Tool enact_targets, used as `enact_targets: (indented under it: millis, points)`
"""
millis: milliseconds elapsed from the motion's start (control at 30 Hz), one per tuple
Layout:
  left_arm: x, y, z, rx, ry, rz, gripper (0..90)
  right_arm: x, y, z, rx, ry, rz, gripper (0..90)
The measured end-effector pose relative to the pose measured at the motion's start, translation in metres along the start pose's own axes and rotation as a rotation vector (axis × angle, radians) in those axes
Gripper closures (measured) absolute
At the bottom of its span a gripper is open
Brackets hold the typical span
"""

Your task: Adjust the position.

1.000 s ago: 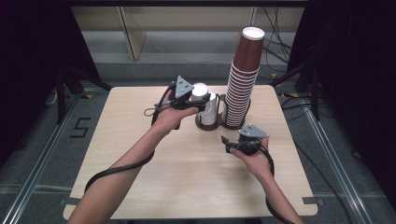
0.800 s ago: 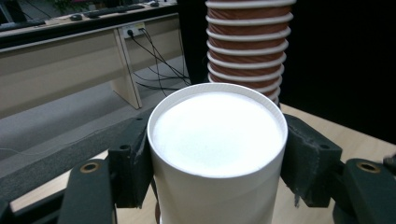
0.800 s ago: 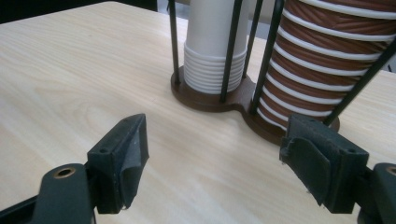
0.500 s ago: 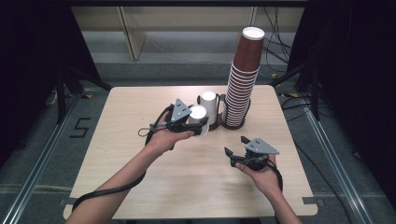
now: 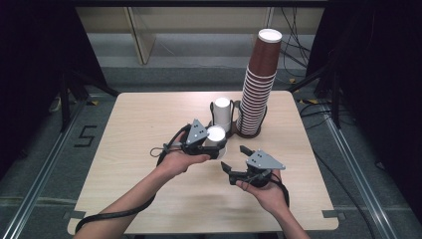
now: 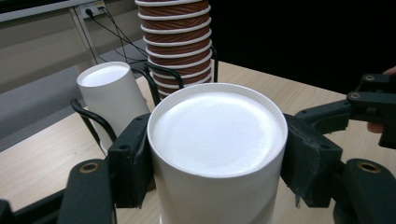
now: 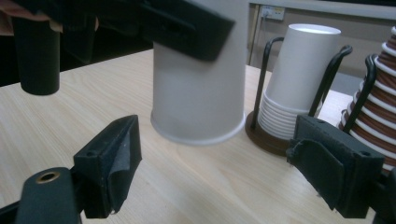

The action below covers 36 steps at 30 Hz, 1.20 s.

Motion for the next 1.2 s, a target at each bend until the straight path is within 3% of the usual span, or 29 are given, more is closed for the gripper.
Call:
enact_targets:
  millis: [67,167,233,267,333,467,533,567,633,733,933,1000,1200]
  points:
    - [-0.004,-0.001,0.000,0.001,-0.002,-0.010,32.8,0.001,0.000,0.001,0.003,-0.023,-0.001,16.4]
    - [-0.011,-0.002,-0.003,0.006,-0.011,-0.025,32.8,0.001,0.001,0.002,-0.002,-0.020,-0.009,16.3]
    - [-0.015,-0.003,-0.004,0.008,-0.013,-0.036,32.8,0.003,-0.001,0.004,-0.017,-0.007,0.005,15.8]
    - [-0.019,-0.004,-0.005,0.001,-0.001,-0.040,32.8,0.003,-0.002,0.002,-0.003,0.009,-0.019,15.6]
    - [-0.021,-0.003,-0.005,0.003,-0.004,-0.048,32.8,0.006,-0.003,-0.002,0.024,0.015,-0.017,15.7]
    - [-0.032,-0.003,-0.005,-0.001,-0.004,-0.069,32.8,0.008,-0.007,-0.005,0.019,0.039,-0.022,15.5]
    - [-0.035,-0.003,-0.004,-0.007,-0.002,-0.076,32.8,0.011,-0.009,-0.007,0.029,0.010,-0.020,15.5]
    - [-0.036,-0.003,-0.004,-0.008,-0.003,-0.080,32.8,0.009,-0.010,-0.006,0.018,0.032,-0.025,15.6]
    - [-0.040,-0.005,-0.006,-0.004,-0.002,-0.089,32.8,0.012,-0.012,-0.008,0.026,0.008,-0.010,17.1]
    - [-0.041,-0.006,-0.007,-0.002,-0.002,-0.092,32.8,0.009,-0.014,-0.008,0.016,0.026,-0.026,18.8]
    - [-0.046,-0.010,-0.007,0.001,0.001,-0.100,32.6,0.011,-0.013,-0.010,0.020,-0.005,-0.022,23.7]
    - [-0.046,-0.010,-0.007,0.003,0.000,-0.102,32.3,0.007,-0.012,-0.010,0.010,0.022,-0.041,25.1]
    - [-0.045,-0.011,-0.006,-0.015,0.029,-0.120,28.9,0.007,-0.010,-0.011,0.009,0.014,-0.044,29.9]
Point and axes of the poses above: each handheld gripper's, and its own axes: y roughly backward along the jaws, z roughly out of its top, x roughly to its left, the point moved 8 cm from there along -y, roughly forward along the jaws, and after that the axes turned 5 degrees about -z, right-handed, at the moved point
